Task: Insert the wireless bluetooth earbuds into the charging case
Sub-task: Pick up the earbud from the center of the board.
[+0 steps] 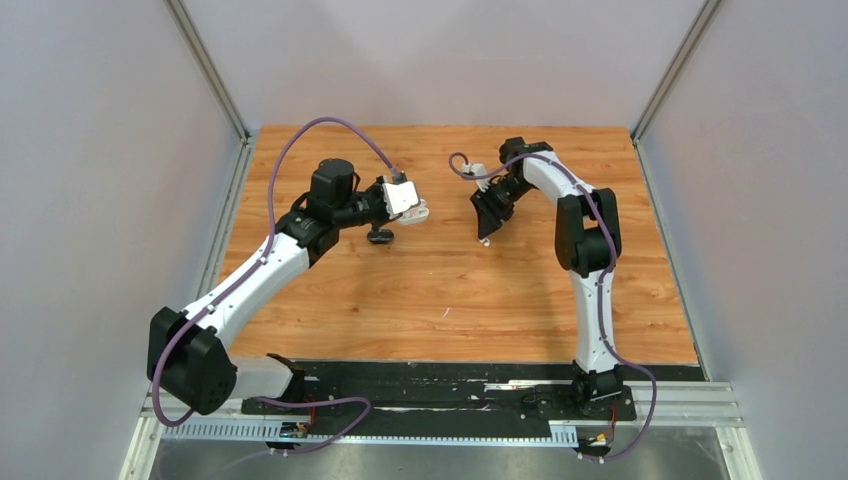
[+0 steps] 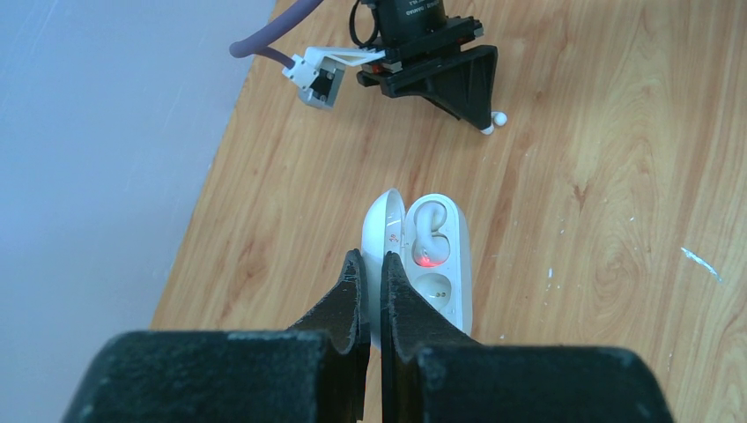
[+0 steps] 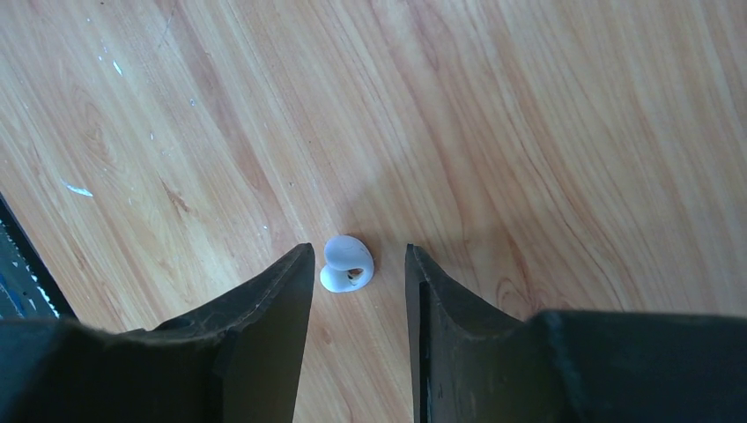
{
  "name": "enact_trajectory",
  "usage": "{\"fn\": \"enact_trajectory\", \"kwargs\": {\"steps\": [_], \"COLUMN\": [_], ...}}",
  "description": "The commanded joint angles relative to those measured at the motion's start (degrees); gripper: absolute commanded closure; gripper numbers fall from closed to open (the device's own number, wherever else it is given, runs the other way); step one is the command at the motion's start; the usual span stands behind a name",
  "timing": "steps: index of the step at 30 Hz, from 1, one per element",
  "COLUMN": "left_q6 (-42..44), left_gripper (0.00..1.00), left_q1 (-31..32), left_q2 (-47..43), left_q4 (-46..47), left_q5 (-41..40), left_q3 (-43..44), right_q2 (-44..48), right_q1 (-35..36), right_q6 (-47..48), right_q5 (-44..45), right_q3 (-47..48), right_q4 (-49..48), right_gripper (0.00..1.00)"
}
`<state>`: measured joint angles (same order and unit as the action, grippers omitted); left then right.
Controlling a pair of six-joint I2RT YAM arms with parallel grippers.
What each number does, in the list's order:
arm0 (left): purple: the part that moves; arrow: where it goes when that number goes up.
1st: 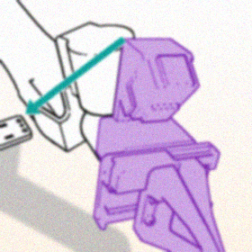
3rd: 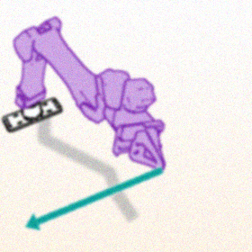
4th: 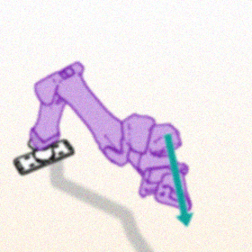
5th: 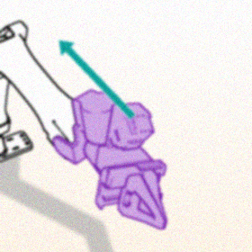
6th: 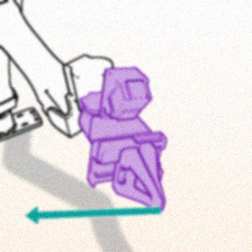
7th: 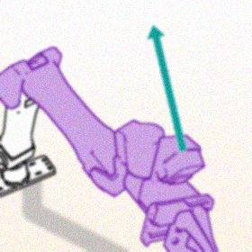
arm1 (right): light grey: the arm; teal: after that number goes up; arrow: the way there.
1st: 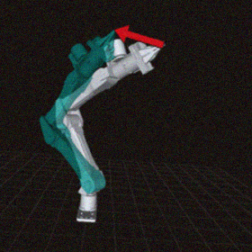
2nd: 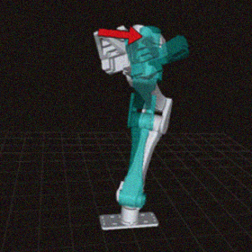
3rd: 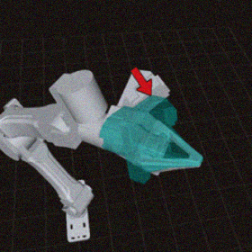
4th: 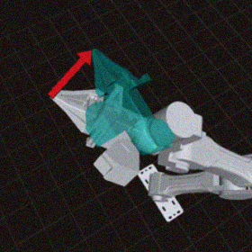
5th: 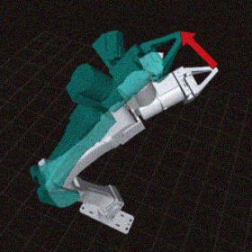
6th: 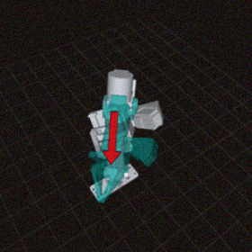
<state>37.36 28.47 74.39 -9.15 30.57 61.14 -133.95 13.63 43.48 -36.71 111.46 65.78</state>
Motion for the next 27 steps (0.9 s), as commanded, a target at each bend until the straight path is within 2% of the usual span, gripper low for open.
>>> {"fn": "enact_trajectory", "kwargs": {"steps": [1,27], "left_q6": [-0.92,-1.05], "left_gripper": [1.00,1.00], "left_q1": [-0.19,-0.19], "left_q2": [0.14,1.00], "left_q4": [2.12,2.82], "left_q5": [1.13,1.24], "left_q3": [1.03,1.16], "right_q2": [0.93,1.15], "right_q1": [-0.79,0.56], "right_q6": [-0.77,1.75], "right_q5": [-2.17,1.49], "right_q3": [2.40,-2.18], "right_q4": [0.74,1.36], "right_gripper": [0.58,0.62]}}
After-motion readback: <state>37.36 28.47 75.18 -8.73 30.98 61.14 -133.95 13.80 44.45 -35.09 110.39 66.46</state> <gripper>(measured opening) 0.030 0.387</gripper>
